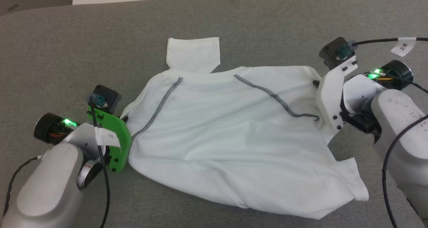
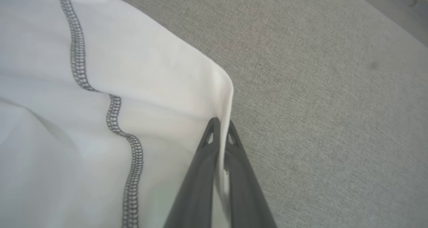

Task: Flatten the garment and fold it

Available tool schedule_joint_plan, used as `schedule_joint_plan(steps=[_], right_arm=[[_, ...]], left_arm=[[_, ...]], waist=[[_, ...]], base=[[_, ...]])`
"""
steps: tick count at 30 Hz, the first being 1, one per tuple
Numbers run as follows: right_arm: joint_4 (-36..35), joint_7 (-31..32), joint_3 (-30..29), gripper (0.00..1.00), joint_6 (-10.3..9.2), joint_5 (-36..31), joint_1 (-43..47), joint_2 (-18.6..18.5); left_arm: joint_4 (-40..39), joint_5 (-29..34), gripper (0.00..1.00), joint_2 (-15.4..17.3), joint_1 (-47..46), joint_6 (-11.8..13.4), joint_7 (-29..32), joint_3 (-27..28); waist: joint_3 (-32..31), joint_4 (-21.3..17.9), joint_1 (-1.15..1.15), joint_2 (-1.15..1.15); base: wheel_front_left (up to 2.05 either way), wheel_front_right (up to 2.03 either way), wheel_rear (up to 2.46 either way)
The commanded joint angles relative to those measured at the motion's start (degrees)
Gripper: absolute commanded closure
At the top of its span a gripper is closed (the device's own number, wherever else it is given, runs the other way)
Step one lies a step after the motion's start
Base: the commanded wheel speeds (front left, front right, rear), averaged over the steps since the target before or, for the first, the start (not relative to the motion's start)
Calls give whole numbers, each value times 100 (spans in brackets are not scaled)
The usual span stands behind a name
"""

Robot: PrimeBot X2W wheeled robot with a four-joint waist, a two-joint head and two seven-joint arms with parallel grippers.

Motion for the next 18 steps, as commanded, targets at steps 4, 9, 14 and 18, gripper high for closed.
schedule_joint_plan(steps=[4,9,14,18], right_arm=[[-259,-29,-134,100,19,43,-44,-209],[-606,28,-355,100,19,3,-423,-509],[-791,131,-646,100,19,-112,-1263,-662],[-753,101,-827,100,19,-287,-2140,-632]], left_arm=[[-225,-260,100,9,-410,-82,-312,152],[-550,-446,100,80,-1146,-158,-513,230],[-541,-536,100,15,-2214,-182,-572,306],[-211,-474,100,-146,-3173,-19,-717,551]], waist=[[-97,35,0,0],[-73,35,0,0],[234,-61,0,0],[601,-189,0,0]], base=[[0,0,0],[0,0,0],[0,0,0],[0,0,0]])
